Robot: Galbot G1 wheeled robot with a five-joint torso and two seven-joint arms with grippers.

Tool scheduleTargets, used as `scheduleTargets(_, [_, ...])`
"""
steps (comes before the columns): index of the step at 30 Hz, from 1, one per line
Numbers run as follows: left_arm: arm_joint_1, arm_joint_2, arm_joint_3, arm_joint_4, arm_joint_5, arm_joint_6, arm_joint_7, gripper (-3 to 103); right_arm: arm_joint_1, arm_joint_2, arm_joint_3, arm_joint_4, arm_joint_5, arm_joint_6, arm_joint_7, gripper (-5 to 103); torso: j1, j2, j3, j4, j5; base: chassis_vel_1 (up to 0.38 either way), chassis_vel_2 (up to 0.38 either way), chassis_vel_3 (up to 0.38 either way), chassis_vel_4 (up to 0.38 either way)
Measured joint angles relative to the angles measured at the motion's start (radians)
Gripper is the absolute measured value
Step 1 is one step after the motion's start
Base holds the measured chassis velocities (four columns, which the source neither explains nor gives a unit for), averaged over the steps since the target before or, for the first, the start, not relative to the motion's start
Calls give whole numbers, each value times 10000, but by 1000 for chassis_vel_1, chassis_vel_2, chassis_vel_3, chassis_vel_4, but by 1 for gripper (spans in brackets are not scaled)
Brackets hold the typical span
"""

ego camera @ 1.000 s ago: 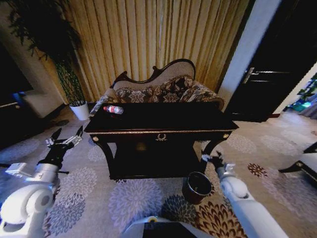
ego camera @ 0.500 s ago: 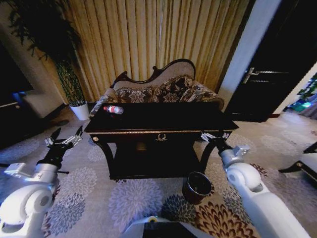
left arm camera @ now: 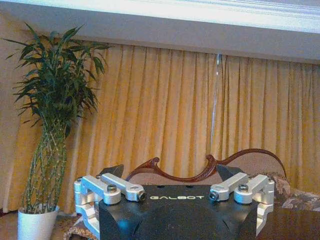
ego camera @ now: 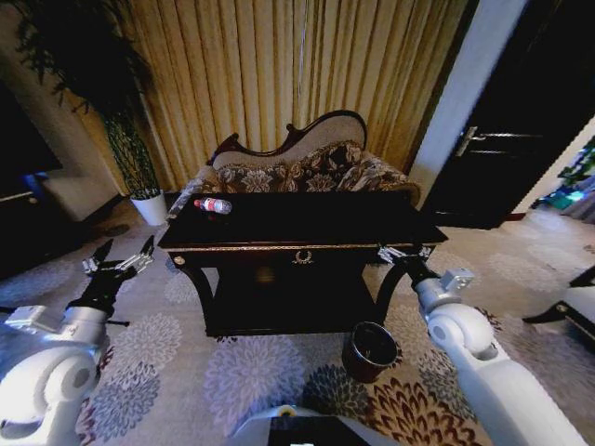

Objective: Move to the front of the table and place the trash on the table into the trash bin.

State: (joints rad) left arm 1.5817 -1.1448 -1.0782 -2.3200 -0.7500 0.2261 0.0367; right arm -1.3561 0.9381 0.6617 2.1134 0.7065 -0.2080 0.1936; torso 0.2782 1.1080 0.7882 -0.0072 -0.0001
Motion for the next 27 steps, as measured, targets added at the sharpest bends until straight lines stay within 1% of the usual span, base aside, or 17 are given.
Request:
scheduleTargets(8, [17, -1, -20, 14, 0, 1, 0, 100, 2, 1, -29, -1, -4, 18, -15, 100, 0, 0, 0, 1, 0, -36, 29, 35, -34])
scheduleTargets(27, [-6, -6, -42, 92, -6, -25, 0, 100, 18, 22, -226, -11, -39, 36, -18, 100, 0, 0, 1, -1, 0, -97, 96, 96, -90])
